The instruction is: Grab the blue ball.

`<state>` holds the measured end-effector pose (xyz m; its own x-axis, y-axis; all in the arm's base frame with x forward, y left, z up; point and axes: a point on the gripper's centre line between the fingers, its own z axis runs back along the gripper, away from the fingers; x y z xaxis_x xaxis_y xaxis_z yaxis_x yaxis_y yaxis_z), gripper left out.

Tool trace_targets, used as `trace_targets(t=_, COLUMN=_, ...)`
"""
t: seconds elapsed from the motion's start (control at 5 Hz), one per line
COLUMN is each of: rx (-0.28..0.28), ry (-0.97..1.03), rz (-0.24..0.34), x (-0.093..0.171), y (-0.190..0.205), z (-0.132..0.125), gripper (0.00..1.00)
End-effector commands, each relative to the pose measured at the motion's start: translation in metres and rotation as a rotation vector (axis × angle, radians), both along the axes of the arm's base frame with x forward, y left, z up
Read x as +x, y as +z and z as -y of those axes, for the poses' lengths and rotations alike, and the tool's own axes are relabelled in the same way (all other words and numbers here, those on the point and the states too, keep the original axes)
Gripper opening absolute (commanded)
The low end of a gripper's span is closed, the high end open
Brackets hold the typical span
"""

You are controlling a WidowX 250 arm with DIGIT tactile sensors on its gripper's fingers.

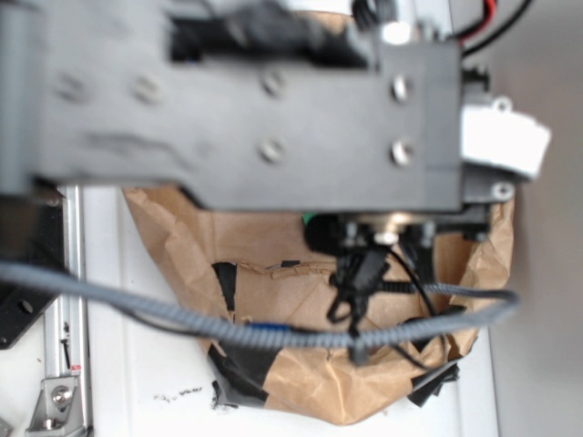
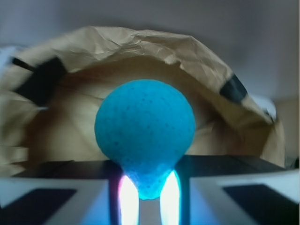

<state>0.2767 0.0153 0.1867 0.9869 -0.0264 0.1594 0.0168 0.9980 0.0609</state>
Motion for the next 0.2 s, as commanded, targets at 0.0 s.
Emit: trace_targets(t=0.0, rx=-0.121, ry=0.228, rz=0.059, x=-0.0142, y=0.0258, z=0.0019, gripper=0.0)
